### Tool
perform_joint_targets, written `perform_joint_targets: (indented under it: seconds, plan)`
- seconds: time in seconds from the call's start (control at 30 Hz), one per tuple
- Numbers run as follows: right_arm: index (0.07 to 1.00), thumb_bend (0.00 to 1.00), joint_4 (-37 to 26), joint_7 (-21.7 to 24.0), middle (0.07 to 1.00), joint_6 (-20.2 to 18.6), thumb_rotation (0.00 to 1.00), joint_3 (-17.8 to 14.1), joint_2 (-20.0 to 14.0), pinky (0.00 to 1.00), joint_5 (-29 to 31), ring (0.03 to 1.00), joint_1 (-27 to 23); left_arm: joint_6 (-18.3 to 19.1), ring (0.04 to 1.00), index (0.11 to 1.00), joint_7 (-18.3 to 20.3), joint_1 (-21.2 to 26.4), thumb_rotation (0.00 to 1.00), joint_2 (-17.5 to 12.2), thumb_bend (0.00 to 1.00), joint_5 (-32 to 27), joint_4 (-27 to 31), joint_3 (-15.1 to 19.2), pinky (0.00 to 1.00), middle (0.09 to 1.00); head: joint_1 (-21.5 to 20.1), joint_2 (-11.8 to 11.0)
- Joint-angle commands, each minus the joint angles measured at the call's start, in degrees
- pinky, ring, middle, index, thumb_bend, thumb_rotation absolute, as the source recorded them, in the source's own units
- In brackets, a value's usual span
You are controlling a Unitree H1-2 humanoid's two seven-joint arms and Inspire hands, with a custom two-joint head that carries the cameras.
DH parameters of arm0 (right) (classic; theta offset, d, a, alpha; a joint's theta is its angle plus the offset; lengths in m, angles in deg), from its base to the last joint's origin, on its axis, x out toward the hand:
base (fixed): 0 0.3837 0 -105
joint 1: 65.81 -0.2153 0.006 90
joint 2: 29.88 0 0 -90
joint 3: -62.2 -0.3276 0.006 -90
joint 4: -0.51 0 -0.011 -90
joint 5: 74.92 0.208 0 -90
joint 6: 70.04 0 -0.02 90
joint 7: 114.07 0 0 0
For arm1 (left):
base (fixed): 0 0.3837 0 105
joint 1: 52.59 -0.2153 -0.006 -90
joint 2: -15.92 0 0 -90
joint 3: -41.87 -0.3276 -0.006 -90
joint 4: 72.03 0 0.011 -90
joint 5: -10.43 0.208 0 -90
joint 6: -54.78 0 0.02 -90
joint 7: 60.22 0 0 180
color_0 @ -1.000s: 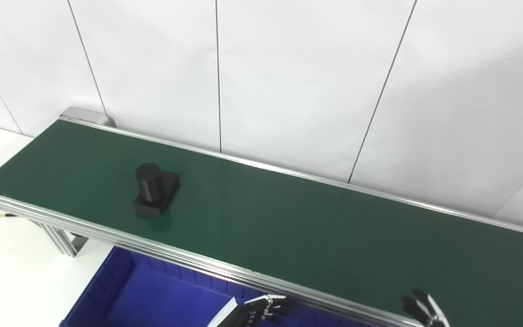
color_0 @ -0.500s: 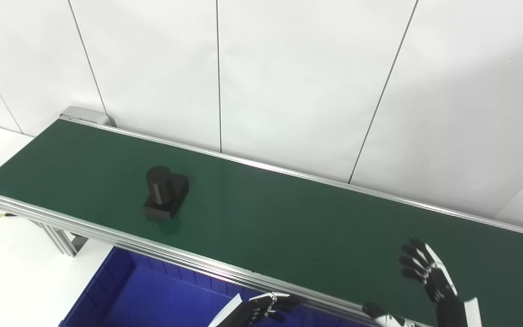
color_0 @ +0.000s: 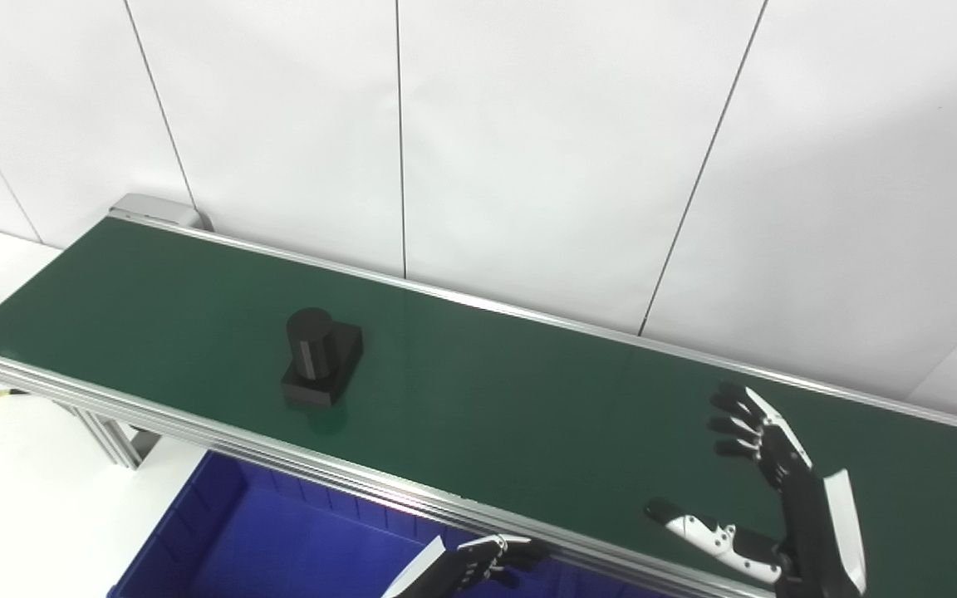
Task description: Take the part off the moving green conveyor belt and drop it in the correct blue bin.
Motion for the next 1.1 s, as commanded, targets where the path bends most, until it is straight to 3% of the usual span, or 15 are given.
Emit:
perform_joint_targets:
  seconds: [0.0,0.57,0.73,1.07]
  plan:
    - [0.828,0.72,-2.4,0.5,0.796,-1.6,0.15,0.4,0.3,0.65,-0.7,0.732,-2.0,-2.5,0.816,0.783,-0.4,1.1,0.15,-0.3,0.92,-0.5,1.3,-0.3,0.75,0.829,-0.3,0.2]
    - [0.835,0.75,0.5,2.5,0.812,-8.0,0.24,3.5,0.9,0.65,-4.2,0.735,-9.1,-2.5,0.821,0.784,0.3,1.4,0.16,-0.7,0.92,-2.1,1.1,-0.6,0.76,0.833,-0.9,0.3]
    - [0.837,0.77,3.3,3.3,0.808,-9.8,0.28,4.9,1.2,0.58,-5.5,0.694,-12.4,-2.5,0.814,0.779,-0.1,1.4,0.14,-0.5,0.93,-1.8,0.9,-0.4,0.75,0.827,-0.9,0.2]
    - [0.828,0.79,8.0,2.8,0.779,-12.7,0.3,7.6,3.3,0.57,-9.4,0.663,-18.6,-2.5,0.832,0.791,0.0,1.6,0.16,-1.1,0.92,-1.1,1.0,-0.5,0.78,0.837,-4.9,0.8]
